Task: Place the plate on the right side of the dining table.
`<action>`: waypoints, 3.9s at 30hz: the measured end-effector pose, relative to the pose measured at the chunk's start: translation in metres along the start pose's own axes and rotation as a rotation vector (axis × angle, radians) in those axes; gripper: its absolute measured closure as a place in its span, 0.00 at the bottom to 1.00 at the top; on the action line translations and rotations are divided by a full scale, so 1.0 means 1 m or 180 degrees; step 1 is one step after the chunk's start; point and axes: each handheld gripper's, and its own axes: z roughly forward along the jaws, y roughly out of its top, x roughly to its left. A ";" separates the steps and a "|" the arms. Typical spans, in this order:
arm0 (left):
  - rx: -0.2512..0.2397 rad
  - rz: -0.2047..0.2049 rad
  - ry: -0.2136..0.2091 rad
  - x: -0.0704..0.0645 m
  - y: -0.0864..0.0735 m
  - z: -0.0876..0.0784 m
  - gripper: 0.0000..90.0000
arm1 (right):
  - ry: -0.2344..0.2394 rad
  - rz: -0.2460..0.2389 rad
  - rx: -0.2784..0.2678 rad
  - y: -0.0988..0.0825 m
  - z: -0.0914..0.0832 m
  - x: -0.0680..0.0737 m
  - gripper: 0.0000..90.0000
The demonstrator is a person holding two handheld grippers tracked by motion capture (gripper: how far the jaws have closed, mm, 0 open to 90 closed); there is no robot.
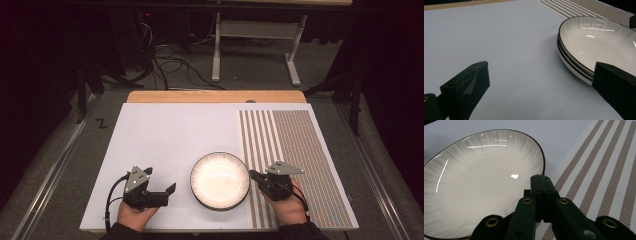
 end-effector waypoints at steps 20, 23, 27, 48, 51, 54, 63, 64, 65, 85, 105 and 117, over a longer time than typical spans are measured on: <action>0.0009 -0.0017 -0.0035 0.000 0.000 0.001 0.04 | -0.0045 -0.0061 0.0044 -0.003 0.002 0.006 1.00; 0.0023 -0.0043 -0.0049 0.000 -0.001 0.002 0.04 | -0.0059 -0.0065 0.0059 -0.003 0.002 0.007 1.00; 0.0018 -0.0079 -0.0052 0.000 -0.001 0.002 0.04 | -0.0049 -0.0048 0.0042 -0.003 0.002 0.007 1.00; 0.0014 -0.0085 -0.0066 0.002 -0.001 0.000 0.05 | 0.0010 -0.0076 -0.0002 0.001 0.000 0.014 1.00; 0.0011 -0.0080 -0.0065 0.001 -0.001 0.000 0.05 | -0.0035 -0.0013 -0.0003 0.001 -0.001 0.007 1.00; 0.0010 -0.0066 -0.0064 -0.001 -0.001 0.000 0.05 | -0.0065 0.0010 0.0007 -0.001 0.000 0.002 1.00; 0.0028 -0.0067 -0.0061 0.000 -0.001 0.001 0.05 | -0.0035 -0.0025 0.0068 -0.003 0.004 0.004 1.00; 0.0032 -0.0068 -0.0062 0.000 -0.001 0.001 0.05 | -0.0035 -0.0025 0.0068 -0.003 0.004 0.004 1.00; 0.0033 -0.0064 -0.0064 0.000 -0.001 0.001 0.05 | -0.0046 -0.0018 0.0060 -0.003 0.004 0.004 1.00; 0.0042 -0.0062 -0.0066 -0.001 -0.001 0.003 0.05 | -0.0054 -0.0025 0.0063 -0.004 0.005 0.007 1.00; -0.0008 -0.0161 -0.0216 -0.006 0.002 0.004 0.08 | -0.0046 -0.0082 0.0086 -0.004 0.007 0.012 1.00; -0.0022 -0.0338 -0.0344 -0.016 0.009 0.015 0.09 | 0.0002 -0.0186 0.0114 -0.002 0.014 0.024 1.00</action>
